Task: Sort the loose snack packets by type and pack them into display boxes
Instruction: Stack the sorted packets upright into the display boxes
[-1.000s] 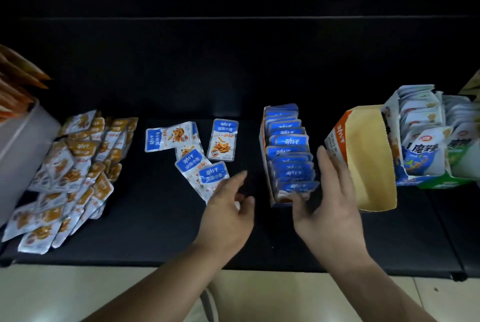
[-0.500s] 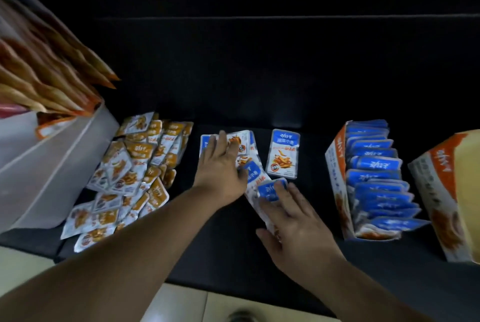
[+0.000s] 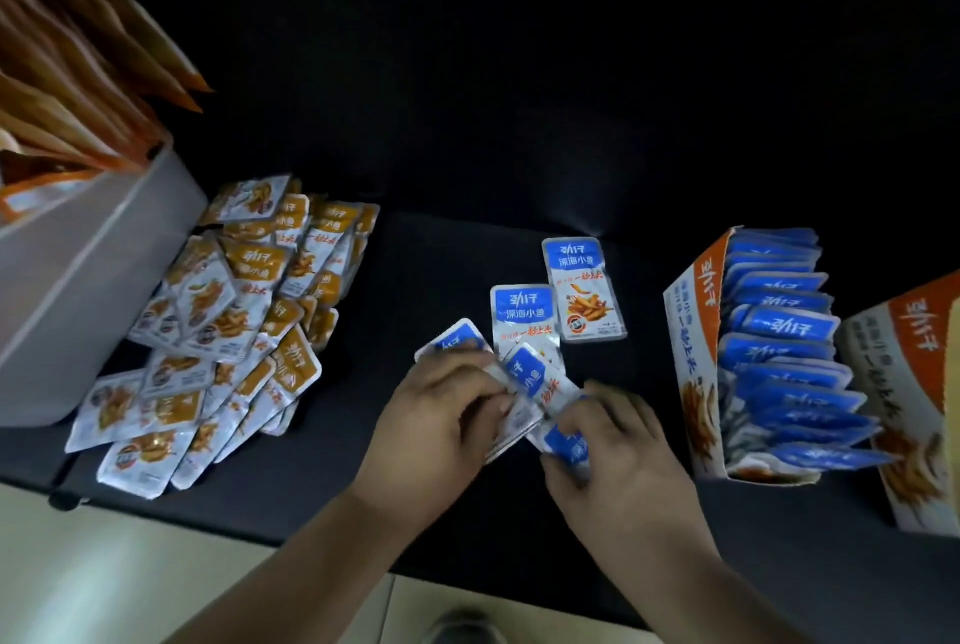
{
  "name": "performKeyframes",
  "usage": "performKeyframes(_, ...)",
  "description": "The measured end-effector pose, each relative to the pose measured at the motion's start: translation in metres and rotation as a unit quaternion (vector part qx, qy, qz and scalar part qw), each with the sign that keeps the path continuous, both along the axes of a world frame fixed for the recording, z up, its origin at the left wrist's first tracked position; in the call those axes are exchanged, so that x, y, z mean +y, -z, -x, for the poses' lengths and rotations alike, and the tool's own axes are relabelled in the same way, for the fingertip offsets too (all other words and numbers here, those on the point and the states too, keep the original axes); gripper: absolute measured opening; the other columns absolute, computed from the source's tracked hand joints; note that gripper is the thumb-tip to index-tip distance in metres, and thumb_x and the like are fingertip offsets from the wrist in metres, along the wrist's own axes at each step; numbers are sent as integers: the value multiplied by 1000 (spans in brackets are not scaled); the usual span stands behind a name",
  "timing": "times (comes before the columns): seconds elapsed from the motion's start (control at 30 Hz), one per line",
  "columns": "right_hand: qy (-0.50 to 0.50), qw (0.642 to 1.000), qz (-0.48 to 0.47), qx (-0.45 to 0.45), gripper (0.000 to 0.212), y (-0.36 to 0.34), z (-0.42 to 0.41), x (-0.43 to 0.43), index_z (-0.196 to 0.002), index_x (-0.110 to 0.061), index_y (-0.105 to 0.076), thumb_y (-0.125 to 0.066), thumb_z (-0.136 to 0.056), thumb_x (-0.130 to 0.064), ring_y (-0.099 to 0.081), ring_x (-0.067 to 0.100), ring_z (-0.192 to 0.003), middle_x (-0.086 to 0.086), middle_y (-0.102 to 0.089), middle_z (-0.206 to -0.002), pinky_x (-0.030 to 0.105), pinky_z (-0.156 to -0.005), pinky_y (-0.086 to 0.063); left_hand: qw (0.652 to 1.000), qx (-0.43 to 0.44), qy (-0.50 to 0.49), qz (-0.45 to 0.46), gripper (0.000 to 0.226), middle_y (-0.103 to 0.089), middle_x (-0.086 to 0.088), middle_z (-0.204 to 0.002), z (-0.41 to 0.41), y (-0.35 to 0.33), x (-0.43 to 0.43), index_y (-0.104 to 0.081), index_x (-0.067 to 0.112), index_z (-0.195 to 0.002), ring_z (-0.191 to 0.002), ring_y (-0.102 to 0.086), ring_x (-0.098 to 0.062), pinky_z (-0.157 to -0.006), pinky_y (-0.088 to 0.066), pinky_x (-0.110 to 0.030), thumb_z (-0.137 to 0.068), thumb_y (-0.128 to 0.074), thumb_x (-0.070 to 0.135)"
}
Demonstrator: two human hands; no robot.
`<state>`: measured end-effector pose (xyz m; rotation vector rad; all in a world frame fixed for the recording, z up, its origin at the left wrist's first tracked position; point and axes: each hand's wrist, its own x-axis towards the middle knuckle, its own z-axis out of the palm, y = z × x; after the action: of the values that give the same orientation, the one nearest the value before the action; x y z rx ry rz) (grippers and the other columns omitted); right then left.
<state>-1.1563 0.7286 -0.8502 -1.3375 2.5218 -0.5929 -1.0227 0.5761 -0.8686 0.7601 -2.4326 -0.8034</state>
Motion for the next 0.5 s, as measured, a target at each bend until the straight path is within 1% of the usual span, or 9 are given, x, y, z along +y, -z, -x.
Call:
performKeyframes(0.03,-1,1000,0,3,39,-2,1,0,-96,-24,-61,-87,-67,-26,-62,28,-110,0,-64,-118,38,-74,-59,999,3,-44,-14,23,-62,5,-134,-2,-2,-1,-75,19,-111,-136,-52,-12,-109,-49,-40,-91,-74,29)
performKeyframes(0.1,12,1000,-11,3,45,-9,4,-4,-98,-27,-58,-88,-64,-25,-58,24,-99,-5,-61,-107,34,-73,-53,990,-54,-127,-35,51,-52,-5,-148,-1,-6,-7,-67,16,-128,-146,-41,-24,-116,-41,-42,-84,-81,36)
performKeyframes(0.17,32,999,-25,-18,52,-16,6,-9,-104,-30,-56,-87,-63,-24,-54,22,-96,-5,-53,-107,33,-76,-49,973,-150,-169,-51,80,-45,-13,-155,4,-12,-12,-55,11,-143,-149,-33,-33,-119,-35,-48,-79,-82,50)
performKeyframes(0.2,39,998,-32,-32,53,-19,6,-11,-108,-32,-54,-86,-66,-25,-53,20,-98,-7,-46,-111,33,-78,-49,965,-183,-179,-46,85,-47,-13,-154,7,-15,-12,-55,9,-142,-146,-35,-35,-117,-36,-50,-77,-81,56)
performKeyframes(0.3,55,991,-44,-114,55,-26,6,-10,-110,-43,-41,-83,-79,-24,-54,10,-96,-16,-26,-115,29,-77,-55,954,-209,-213,-40,67,-56,-2,-134,9,-25,-6,-64,22,-117,-127,-45,-30,-101,-41,-51,-69,-82,65)
performKeyframes(0.33,71,987,-28,-139,56,-27,7,-8,-108,-45,-40,-83,-80,-22,-54,5,-95,-17,-25,-113,20,-74,-53,953,-202,-219,-56,59,-58,4,-124,8,-28,-4,-60,28,-110,-120,-49,-26,-96,-42,-47,-69,-83,63)
performKeyframes(0.4,106,980,17,-166,55,-30,8,-4,-109,-43,-43,-83,-81,-17,-49,-11,-98,-18,-29,-111,4,-69,-43,958,-161,-207,-113,47,-63,14,-104,4,-34,-1,-52,38,-106,-101,-61,-14,-85,-50,-39,-75,-86,49)
performKeyframes(0.43,124,976,41,-174,53,-33,8,-3,-110,-41,-46,-82,-82,-13,-43,-22,-101,-17,-33,-111,-1,-72,-39,957,-132,-204,-158,45,-67,16,-94,3,-39,-1,-50,41,-106,-90,-66,-8,-76,-57,-36,-79,-86,41)
performKeyframes(0.5,158,963,93,-199,50,-37,11,-2,-111,-40,-50,-76,-85,-6,-43,-25,-103,-19,-42,-110,-2,-74,-40,939,-49,-217,-262,42,-70,16,-89,2,-50,-1,-52,42,-110,-80,-70,-3,-62,-59,-23,-87,-82,25)
